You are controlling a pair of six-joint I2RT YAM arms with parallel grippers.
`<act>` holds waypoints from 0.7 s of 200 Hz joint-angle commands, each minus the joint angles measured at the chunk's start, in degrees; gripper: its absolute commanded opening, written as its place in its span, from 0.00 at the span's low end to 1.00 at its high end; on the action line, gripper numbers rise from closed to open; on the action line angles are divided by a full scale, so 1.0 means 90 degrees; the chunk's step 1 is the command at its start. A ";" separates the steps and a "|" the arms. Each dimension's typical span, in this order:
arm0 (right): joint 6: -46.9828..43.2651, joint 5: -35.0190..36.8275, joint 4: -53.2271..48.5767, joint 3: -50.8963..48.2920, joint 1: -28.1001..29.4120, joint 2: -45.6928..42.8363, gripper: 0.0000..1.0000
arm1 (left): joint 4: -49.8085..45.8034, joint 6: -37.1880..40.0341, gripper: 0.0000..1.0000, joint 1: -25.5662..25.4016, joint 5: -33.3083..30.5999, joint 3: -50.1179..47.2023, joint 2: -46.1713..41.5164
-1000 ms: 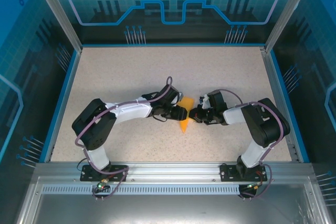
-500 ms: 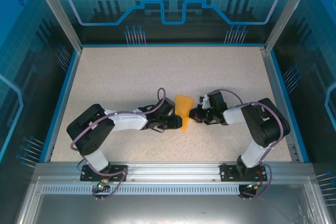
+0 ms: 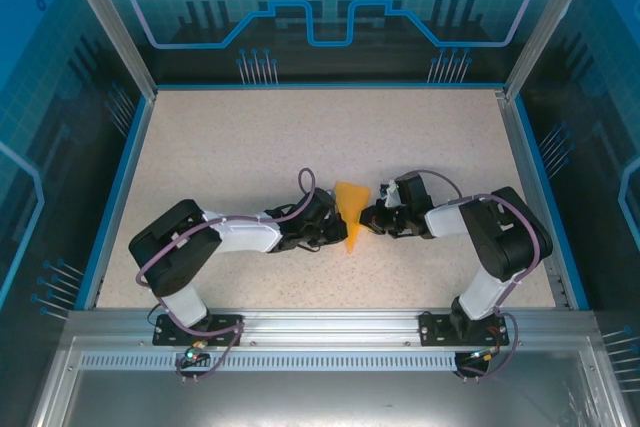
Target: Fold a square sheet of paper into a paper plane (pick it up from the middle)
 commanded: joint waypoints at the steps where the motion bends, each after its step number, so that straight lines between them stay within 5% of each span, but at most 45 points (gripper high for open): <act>1: -0.0085 0.0091 -0.0537 -0.0095 -0.0083 -0.0018 0.01 | -0.0299 0.0266 0.07 -0.0062 -0.0226 0.0213 0.0098; 71: -0.0080 0.0071 -0.0469 -0.0137 -0.0095 -0.0072 0.01 | -0.1848 0.1606 0.00 -0.0278 -0.0343 0.1191 0.0524; 140: -0.0318 0.0252 -0.1137 0.0053 -0.0103 -0.0610 0.02 | -0.2260 0.2094 0.00 -0.0313 -0.0542 0.1582 0.0775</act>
